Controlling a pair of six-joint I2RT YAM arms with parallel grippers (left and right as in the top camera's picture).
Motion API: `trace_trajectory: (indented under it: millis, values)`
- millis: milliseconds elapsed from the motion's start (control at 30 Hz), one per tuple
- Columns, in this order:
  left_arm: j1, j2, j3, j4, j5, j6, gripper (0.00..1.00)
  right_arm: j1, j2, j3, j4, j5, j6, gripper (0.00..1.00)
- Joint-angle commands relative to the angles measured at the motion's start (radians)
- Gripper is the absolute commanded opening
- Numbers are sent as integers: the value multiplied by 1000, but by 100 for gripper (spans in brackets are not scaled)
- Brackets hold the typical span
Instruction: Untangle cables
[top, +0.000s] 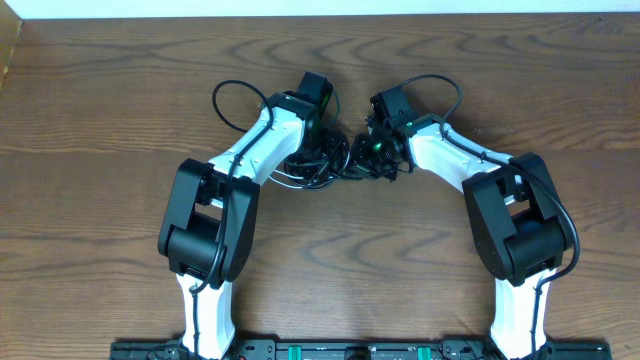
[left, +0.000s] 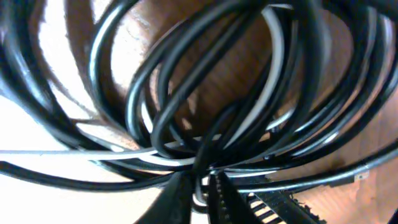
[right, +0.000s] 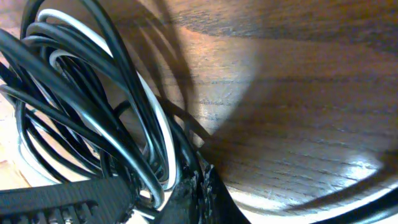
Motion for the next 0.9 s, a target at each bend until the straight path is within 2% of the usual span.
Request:
trace_trajectory:
  millis: [0, 333, 867]
  values:
    - [0, 24, 4, 2, -9, -5, 11, 4, 24, -33, -13, 63, -4, 2]
    - [-8, 24, 4, 2, -33, -5, 15, 4, 24, -33, -13, 63, -4, 1]
    - [-14, 24, 2, 23, -70, -5, 15, 4, 24, -33, -13, 63, -4, 2]
